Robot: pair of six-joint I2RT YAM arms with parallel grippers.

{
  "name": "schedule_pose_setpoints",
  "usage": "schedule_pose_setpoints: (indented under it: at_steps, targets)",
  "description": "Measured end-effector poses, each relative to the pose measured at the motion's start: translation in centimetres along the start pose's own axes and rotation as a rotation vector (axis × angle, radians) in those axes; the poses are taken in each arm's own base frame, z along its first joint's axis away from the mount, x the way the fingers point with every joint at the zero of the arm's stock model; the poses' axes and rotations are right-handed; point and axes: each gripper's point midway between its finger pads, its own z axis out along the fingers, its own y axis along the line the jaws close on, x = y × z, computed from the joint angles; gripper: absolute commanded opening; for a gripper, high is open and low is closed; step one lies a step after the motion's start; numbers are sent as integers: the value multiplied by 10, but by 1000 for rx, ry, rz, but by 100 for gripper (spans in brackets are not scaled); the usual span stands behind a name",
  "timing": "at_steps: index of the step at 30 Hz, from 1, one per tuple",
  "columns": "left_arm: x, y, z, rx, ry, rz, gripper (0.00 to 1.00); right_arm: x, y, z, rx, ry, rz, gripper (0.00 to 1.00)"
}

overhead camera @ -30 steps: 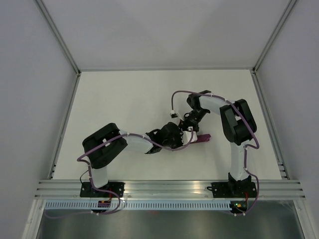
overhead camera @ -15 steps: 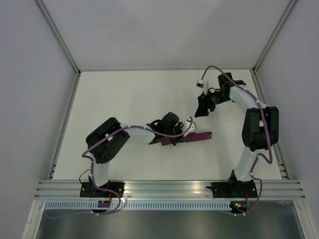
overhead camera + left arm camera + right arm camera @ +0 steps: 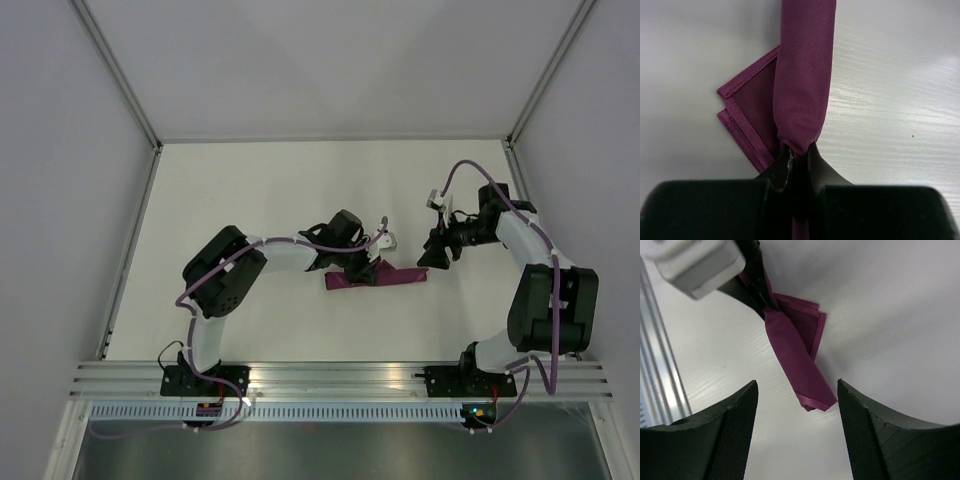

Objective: Fold the napkin, place the utensils inside, and roll it up
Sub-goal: Roll the napkin at the center of the board.

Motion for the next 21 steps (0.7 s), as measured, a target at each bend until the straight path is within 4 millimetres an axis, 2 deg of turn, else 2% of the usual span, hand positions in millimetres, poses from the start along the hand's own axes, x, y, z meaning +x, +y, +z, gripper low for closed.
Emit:
schedule_pose_setpoints:
  at_steps: [3,6,9,14,21]
  targets:
    - [0,-1,1,33,13,-22,2,23,16,10,47,46,-95,73]
    - [0,-3,1,68,20,-43,2,37,28,24,99,85,-225,76]
    - [1,-5,0,103,29,-67,2,40,35,35,128,111,-333,76]
    - [5,-13,-2,163,63,-114,2,32,33,54,155,136,-463,75]
    - [11,-23,-5,235,115,-195,2,41,37,77,166,199,-563,73]
